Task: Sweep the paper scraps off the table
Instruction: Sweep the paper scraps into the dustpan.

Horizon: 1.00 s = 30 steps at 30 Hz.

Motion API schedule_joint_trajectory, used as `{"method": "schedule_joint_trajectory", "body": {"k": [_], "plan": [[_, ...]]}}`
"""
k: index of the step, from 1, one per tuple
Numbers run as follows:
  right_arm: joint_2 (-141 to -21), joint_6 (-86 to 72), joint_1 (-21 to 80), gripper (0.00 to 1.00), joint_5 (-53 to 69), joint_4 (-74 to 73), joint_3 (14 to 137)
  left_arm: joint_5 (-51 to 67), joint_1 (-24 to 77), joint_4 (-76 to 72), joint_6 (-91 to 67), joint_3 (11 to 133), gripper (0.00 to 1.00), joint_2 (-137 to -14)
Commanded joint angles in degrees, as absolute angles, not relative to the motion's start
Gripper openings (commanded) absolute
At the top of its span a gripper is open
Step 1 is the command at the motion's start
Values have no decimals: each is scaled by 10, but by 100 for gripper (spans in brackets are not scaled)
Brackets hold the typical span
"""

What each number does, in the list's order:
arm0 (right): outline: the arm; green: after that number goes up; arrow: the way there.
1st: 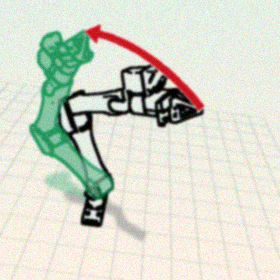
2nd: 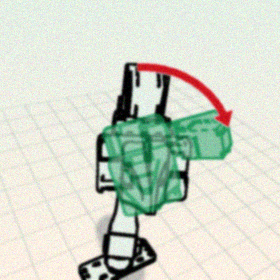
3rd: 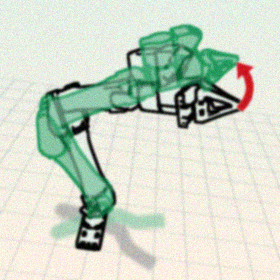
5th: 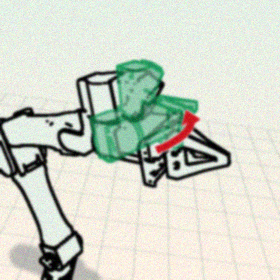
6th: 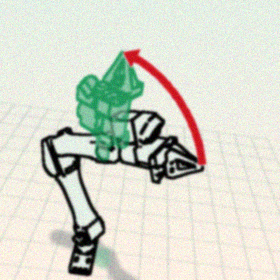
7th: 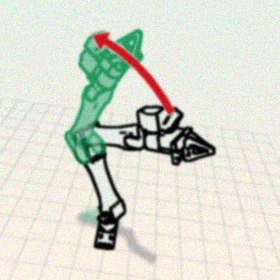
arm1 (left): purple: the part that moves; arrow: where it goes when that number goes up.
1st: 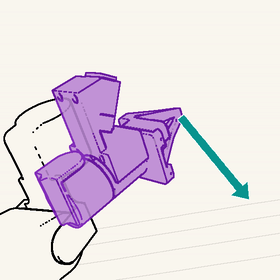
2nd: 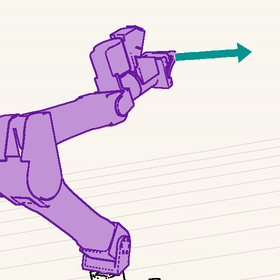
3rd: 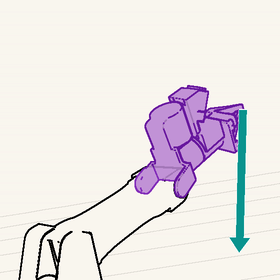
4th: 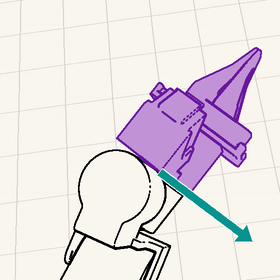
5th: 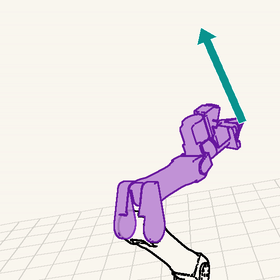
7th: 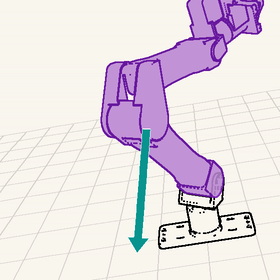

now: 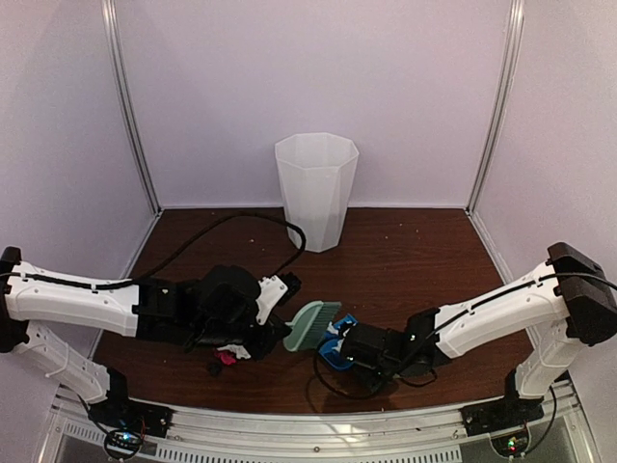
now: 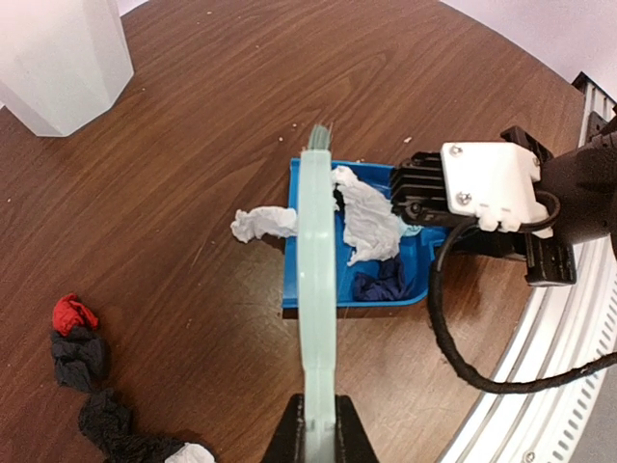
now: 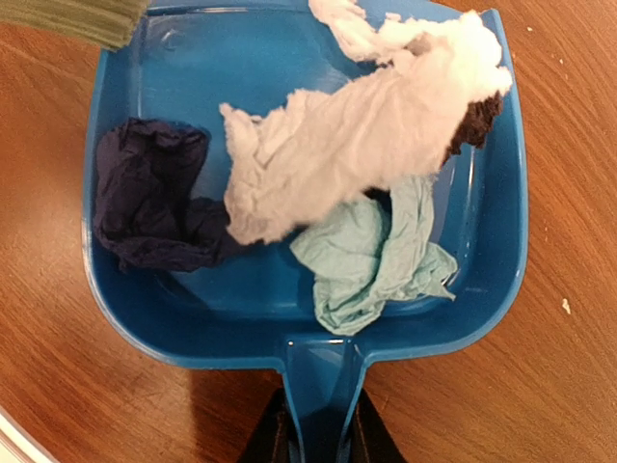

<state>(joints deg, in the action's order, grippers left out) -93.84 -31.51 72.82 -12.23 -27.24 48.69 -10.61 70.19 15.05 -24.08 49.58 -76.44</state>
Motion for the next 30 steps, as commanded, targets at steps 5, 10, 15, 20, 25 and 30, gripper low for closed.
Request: {"method": "schedule_joint_trajectory", "body": {"k": [5, 10, 15, 20, 25, 30], "plan": [[-937, -330, 722, 0, -134, -253, 460, -181, 702, 156, -260, 495, 0, -742], [-934, -334, 722, 0, -133, -241, 449, -216, 702, 160, -275, 489, 0, -713], [-931, -339, 722, 0, -135, -238, 444, -262, 702, 174, -288, 489, 0, -687], [-929, -339, 722, 0, -127, -266, 458, -338, 698, 197, -290, 515, 0, -731], [-930, -336, 723, 0, -123, -379, 506, -321, 683, 182, -266, 555, 0, -798], [-927, -315, 722, 0, -108, -473, 560, -277, 653, 159, -242, 575, 0, -823]]}}
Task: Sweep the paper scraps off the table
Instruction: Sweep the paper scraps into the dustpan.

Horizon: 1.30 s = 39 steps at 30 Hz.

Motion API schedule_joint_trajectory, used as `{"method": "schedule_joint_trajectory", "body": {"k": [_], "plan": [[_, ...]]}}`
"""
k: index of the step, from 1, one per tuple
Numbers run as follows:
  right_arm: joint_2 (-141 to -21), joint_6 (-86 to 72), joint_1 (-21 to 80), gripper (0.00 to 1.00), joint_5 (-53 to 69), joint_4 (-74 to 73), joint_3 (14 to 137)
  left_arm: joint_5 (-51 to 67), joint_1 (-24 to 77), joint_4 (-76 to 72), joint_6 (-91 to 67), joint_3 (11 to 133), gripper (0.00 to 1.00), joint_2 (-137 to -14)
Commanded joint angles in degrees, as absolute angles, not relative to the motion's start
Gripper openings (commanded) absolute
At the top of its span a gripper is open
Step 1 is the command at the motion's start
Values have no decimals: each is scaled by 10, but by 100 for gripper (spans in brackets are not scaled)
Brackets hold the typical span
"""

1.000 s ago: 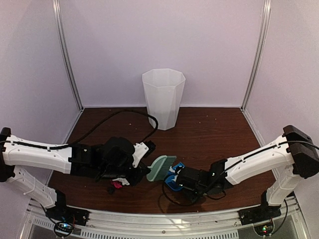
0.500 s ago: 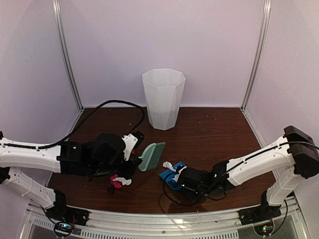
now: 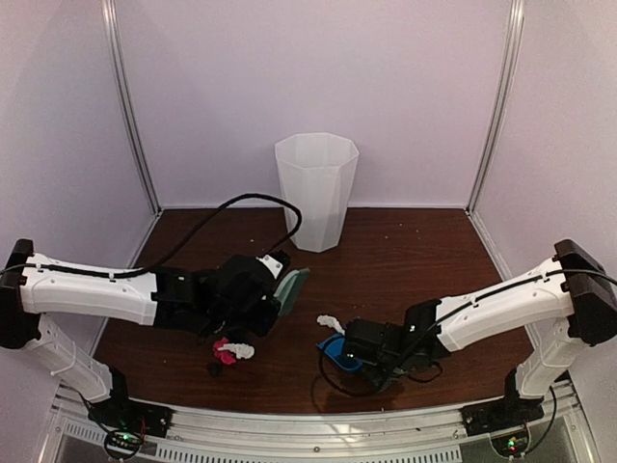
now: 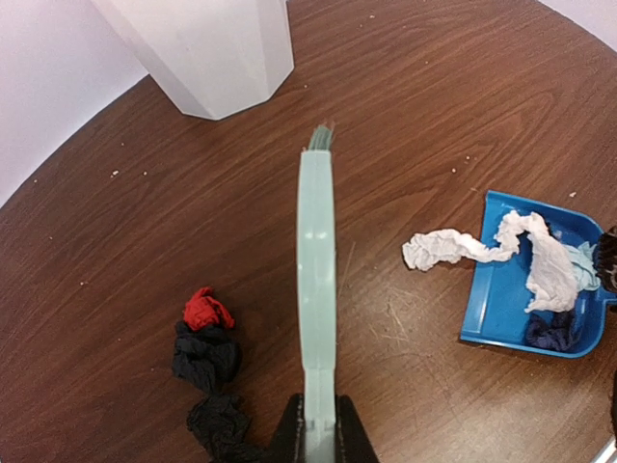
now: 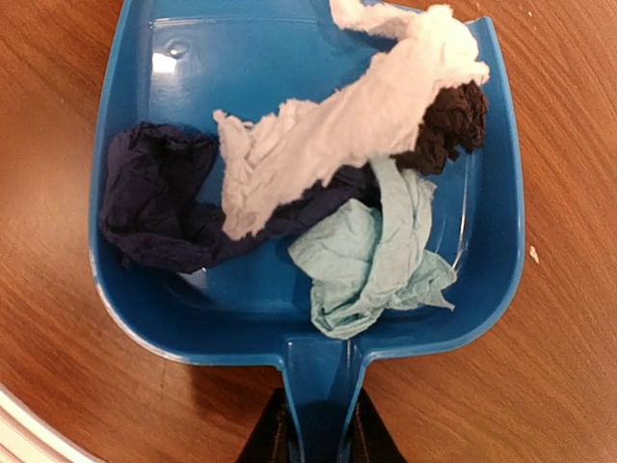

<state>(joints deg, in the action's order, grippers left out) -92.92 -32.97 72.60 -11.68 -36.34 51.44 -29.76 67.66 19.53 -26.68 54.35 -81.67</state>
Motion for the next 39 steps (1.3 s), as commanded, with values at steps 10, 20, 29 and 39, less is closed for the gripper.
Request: {"method": "schedule_joint_trajectory", "body": {"k": [10, 20, 29, 39], "plan": [[-959, -262, 691, 0, -62, -521, 618, -145, 586, 130, -183, 600, 0, -894], [-984, -232, 663, 0, -60, -516, 634, -65, 578, 129, -137, 656, 0, -971], [-993, -230, 657, 0, -88, -482, 627, 56, 582, 107, -134, 622, 0, -948], [-977, -239, 658, 0, -99, -415, 592, 24, 637, 117, -160, 600, 0, -900]]}}
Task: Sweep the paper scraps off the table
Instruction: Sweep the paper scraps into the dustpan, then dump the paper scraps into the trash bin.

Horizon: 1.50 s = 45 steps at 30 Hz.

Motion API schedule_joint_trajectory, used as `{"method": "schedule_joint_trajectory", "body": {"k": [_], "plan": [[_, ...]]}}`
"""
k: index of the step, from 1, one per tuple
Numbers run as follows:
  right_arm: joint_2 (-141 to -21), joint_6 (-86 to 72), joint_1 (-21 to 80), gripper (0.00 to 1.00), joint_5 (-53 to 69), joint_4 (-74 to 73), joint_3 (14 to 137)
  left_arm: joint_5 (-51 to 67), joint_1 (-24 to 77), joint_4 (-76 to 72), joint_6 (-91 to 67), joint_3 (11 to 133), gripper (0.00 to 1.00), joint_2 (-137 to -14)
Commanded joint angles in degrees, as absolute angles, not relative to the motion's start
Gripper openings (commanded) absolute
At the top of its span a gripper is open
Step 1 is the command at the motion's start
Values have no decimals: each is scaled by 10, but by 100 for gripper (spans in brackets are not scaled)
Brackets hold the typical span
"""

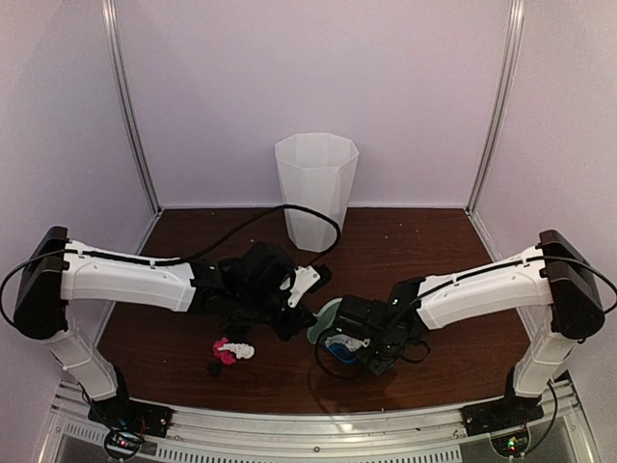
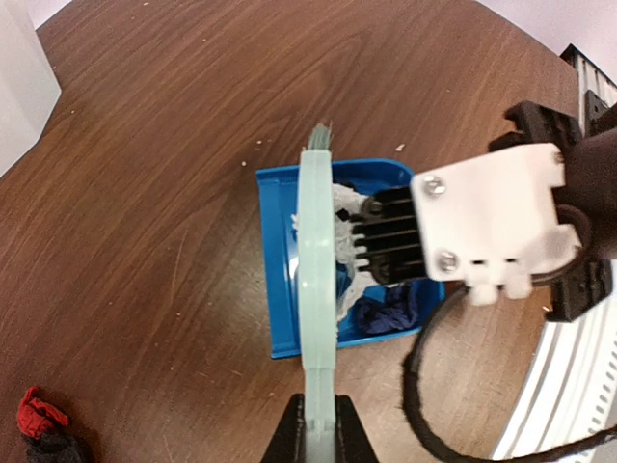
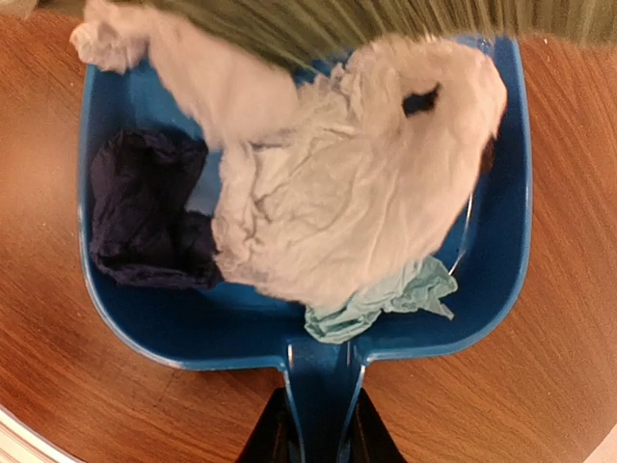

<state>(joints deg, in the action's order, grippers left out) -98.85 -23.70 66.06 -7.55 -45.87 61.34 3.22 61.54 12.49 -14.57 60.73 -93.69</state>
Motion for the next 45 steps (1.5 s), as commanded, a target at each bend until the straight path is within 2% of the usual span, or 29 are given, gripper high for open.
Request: {"method": "schedule_joint_trajectory", "body": {"k": [1, 8, 19, 45], "plan": [[-972, -241, 658, 0, -100, -403, 585, 13, 642, 120, -165, 600, 0, -895], [-940, -256, 662, 0, -102, -334, 538, -70, 661, 160, -192, 609, 0, -886], [-890, -262, 671, 0, -113, -290, 506, -132, 663, 166, -210, 612, 0, -860], [-862, -265, 673, 0, -156, -280, 556, -327, 662, 212, -322, 508, 0, -629]]}}
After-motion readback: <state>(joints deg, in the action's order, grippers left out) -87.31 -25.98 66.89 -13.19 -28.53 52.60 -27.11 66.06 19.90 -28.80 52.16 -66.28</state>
